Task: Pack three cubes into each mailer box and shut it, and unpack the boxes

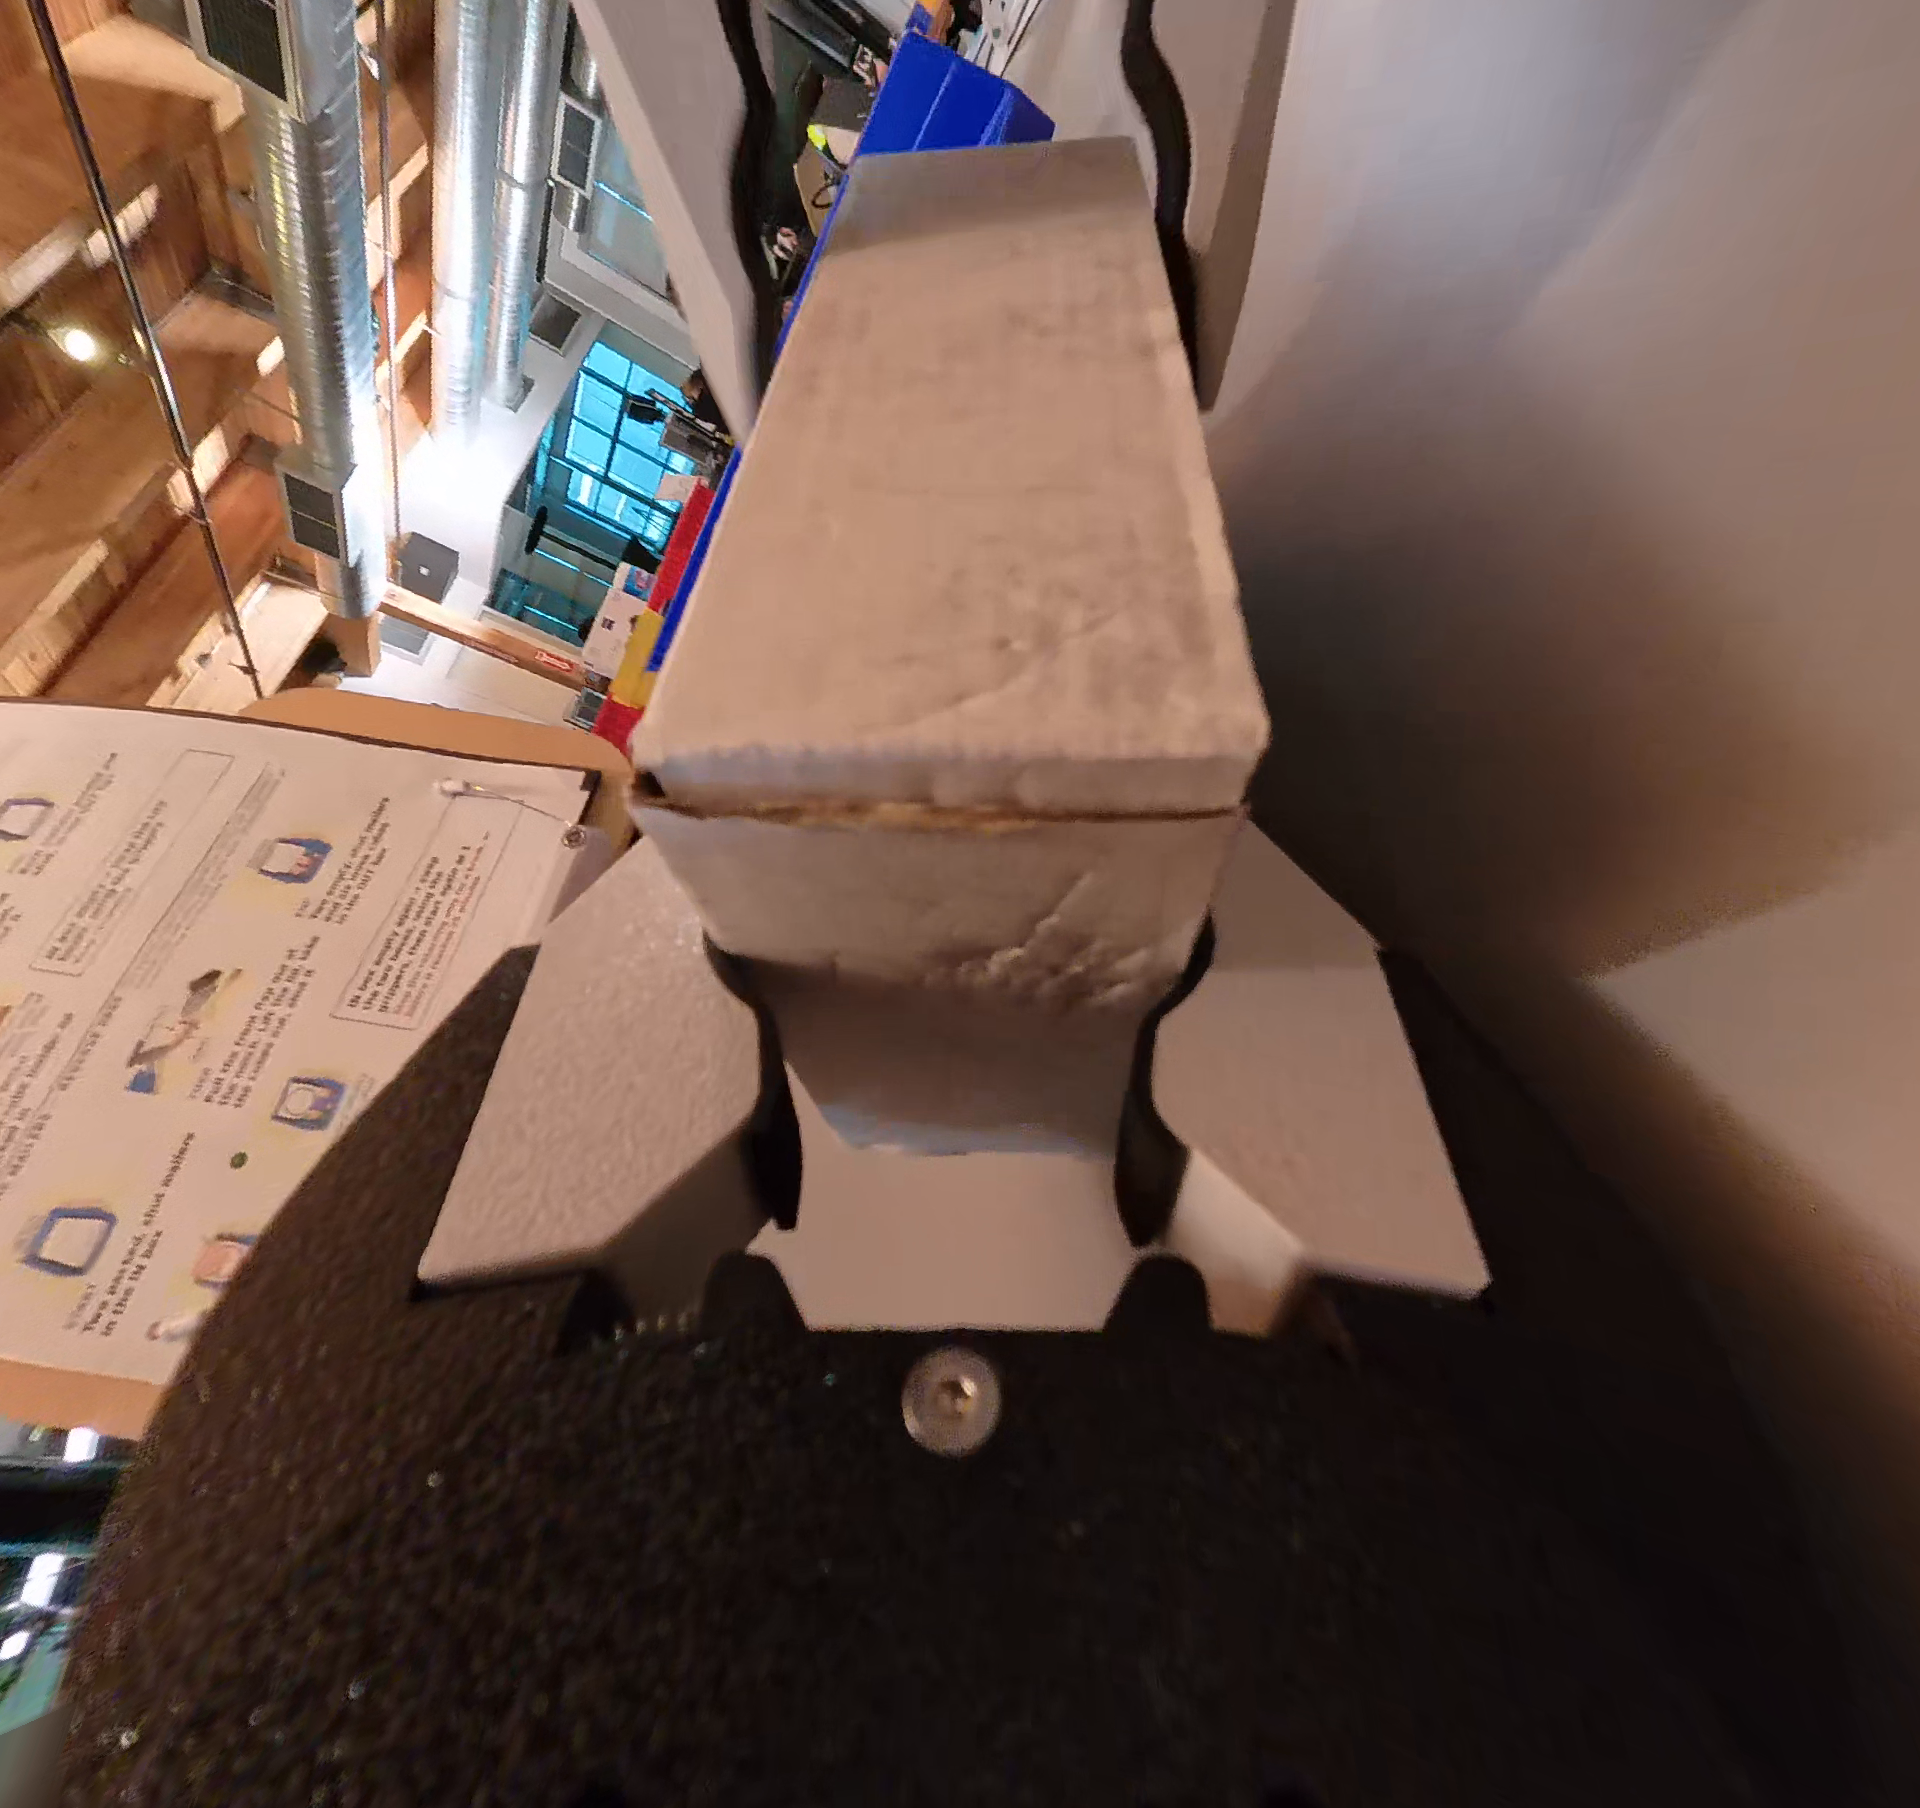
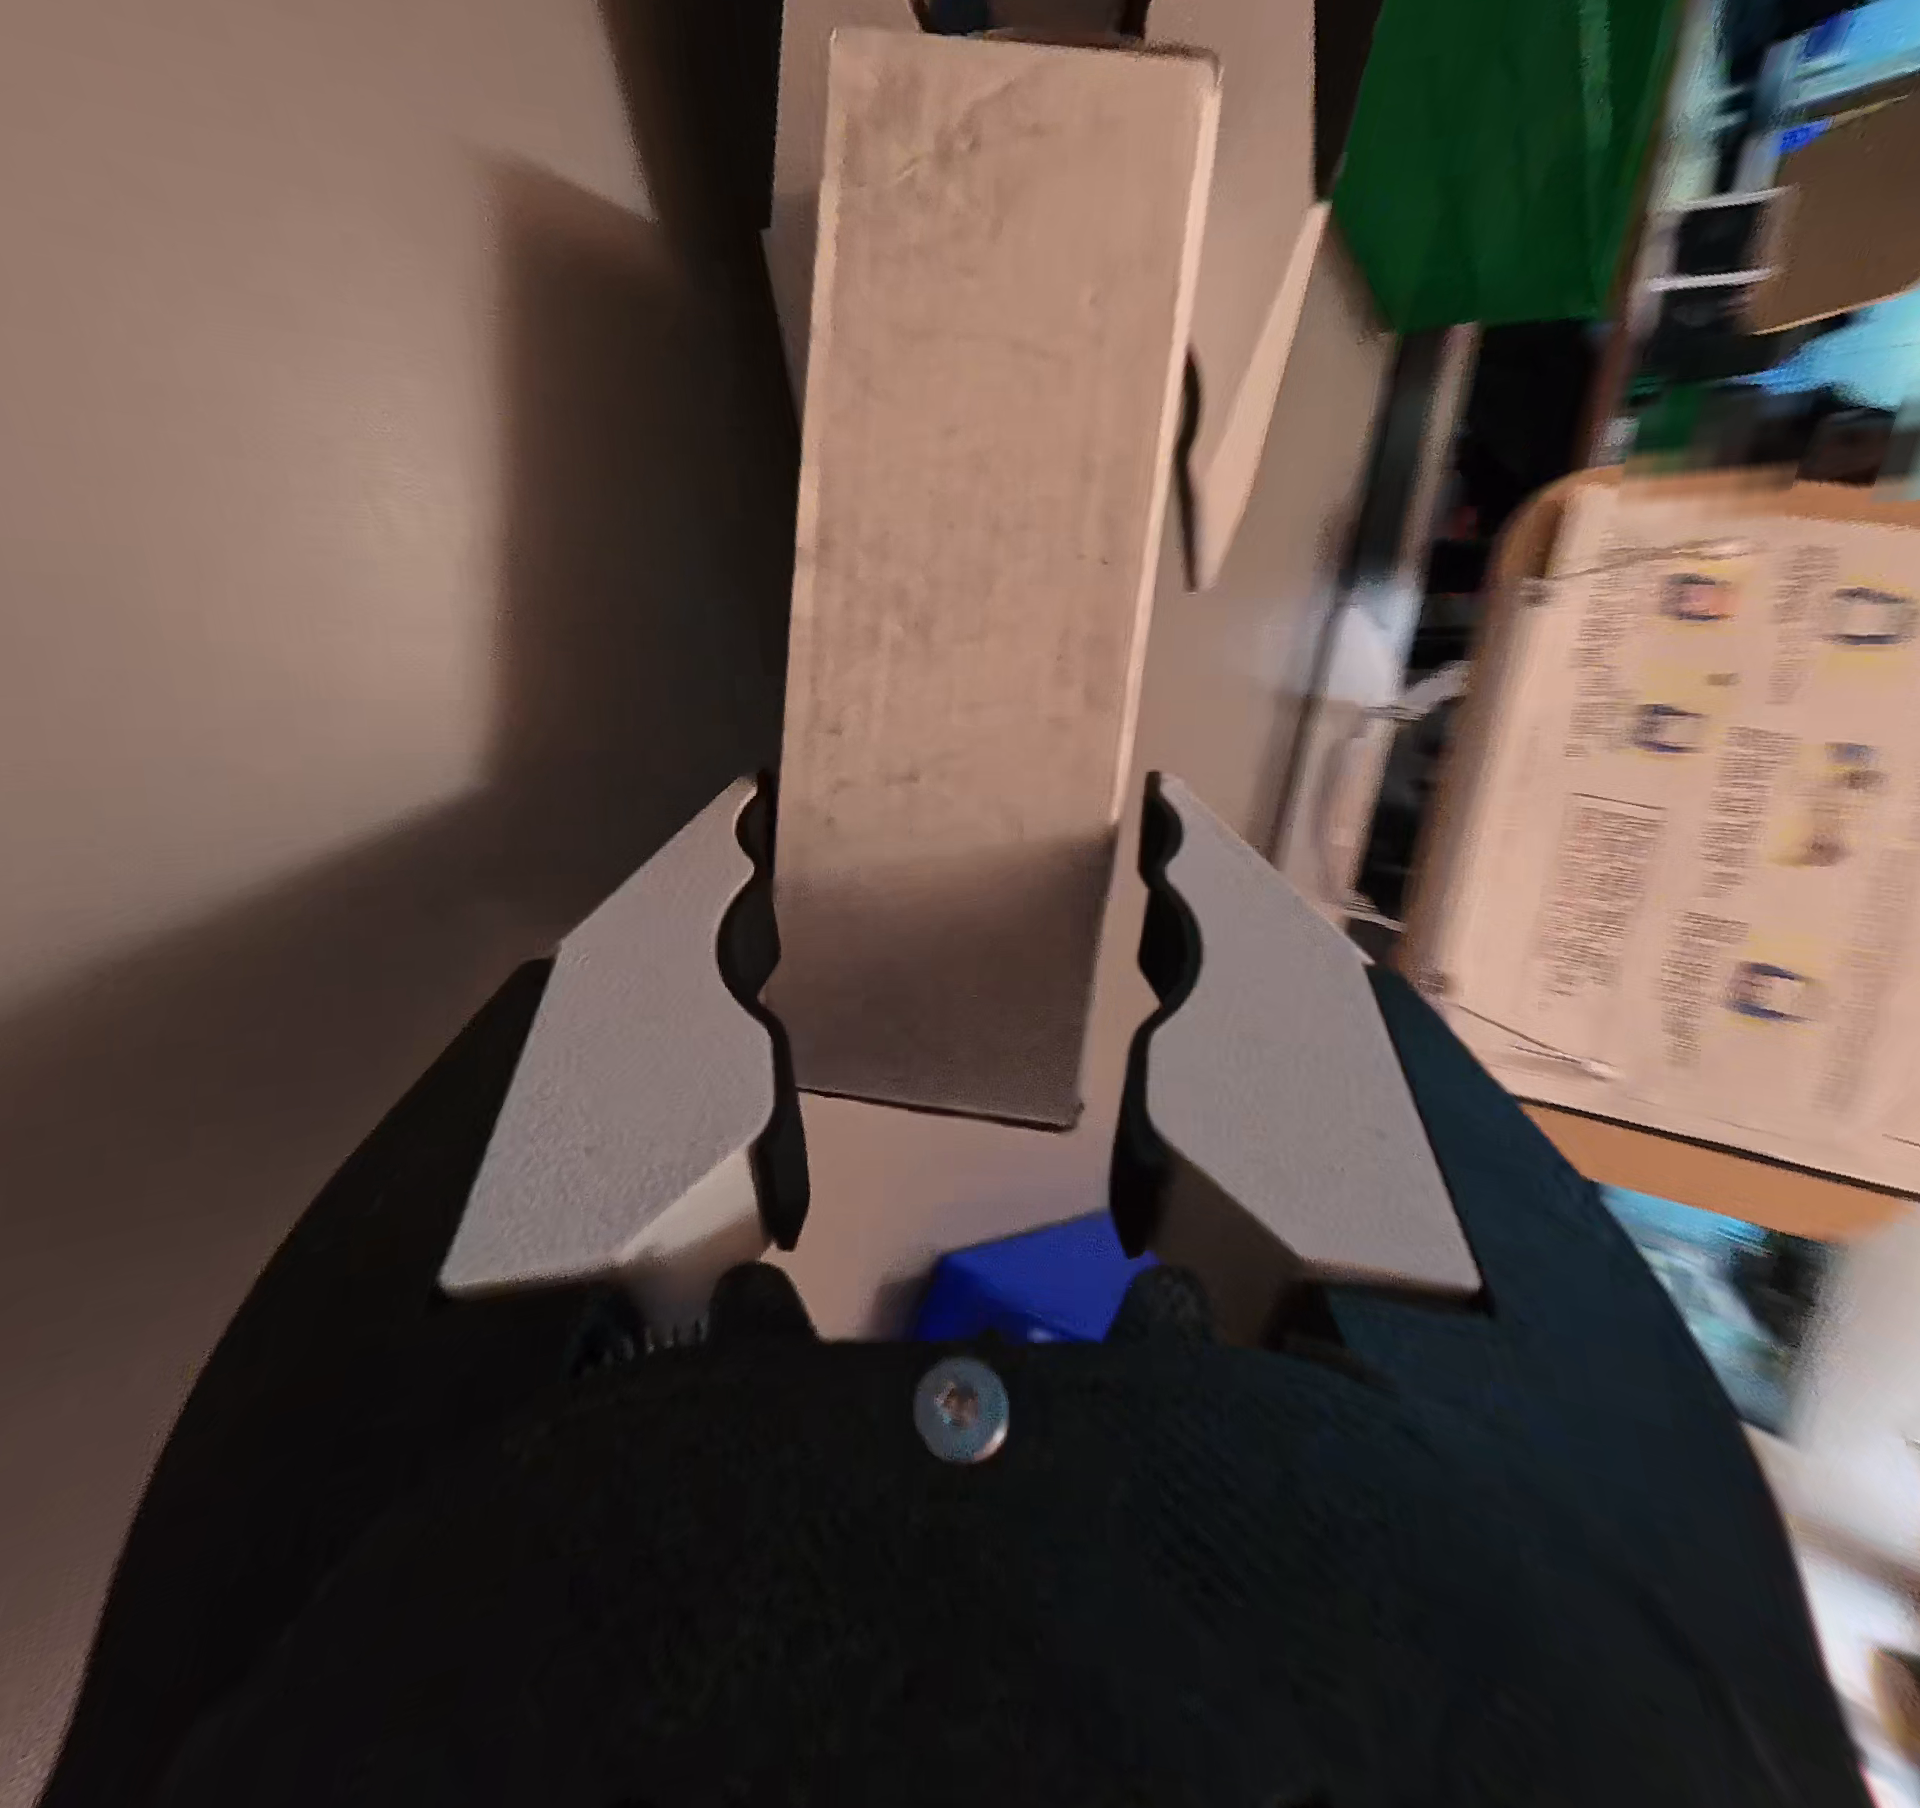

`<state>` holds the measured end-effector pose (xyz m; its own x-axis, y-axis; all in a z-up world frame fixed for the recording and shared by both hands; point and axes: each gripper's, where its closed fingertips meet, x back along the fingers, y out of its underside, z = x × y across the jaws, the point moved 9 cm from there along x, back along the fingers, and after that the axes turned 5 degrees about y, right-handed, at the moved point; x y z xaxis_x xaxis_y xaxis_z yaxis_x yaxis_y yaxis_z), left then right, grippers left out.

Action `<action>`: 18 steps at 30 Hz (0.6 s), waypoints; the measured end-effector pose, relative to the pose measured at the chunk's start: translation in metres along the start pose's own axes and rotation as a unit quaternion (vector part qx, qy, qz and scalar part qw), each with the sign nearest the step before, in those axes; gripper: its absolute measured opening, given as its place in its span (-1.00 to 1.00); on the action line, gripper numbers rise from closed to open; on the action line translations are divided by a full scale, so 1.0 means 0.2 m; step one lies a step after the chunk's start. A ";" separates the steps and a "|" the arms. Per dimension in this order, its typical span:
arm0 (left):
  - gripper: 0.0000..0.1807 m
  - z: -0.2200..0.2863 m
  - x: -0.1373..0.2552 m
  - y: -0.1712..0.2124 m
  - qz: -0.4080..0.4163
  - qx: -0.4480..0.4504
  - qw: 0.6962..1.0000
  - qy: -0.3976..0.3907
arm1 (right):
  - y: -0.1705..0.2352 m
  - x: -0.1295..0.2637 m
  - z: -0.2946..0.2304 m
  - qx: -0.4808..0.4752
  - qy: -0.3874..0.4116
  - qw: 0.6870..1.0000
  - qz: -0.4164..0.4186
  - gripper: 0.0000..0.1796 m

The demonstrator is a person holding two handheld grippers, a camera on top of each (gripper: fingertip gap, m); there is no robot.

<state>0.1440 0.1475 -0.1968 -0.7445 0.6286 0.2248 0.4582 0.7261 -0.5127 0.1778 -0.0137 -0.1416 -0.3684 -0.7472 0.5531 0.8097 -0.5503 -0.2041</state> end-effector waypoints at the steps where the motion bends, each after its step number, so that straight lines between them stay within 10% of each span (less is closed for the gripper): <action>1: -0.21 0.00 0.00 0.00 0.000 0.006 1.000 0.003 | -0.02 0.02 0.00 0.022 0.038 0.999 -0.004 -0.16; 18: -0.21 -0.05 -0.01 0.02 -0.004 0.072 0.997 0.030 | -0.14 0.13 -0.17 0.188 0.205 0.958 -0.070 -0.72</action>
<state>0.1514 0.1521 -0.1911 -0.7158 0.6418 0.2752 0.3757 0.6861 -0.6230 0.1308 -0.0306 -0.1486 -0.5720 -0.8013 0.1752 0.8178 -0.5407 0.1970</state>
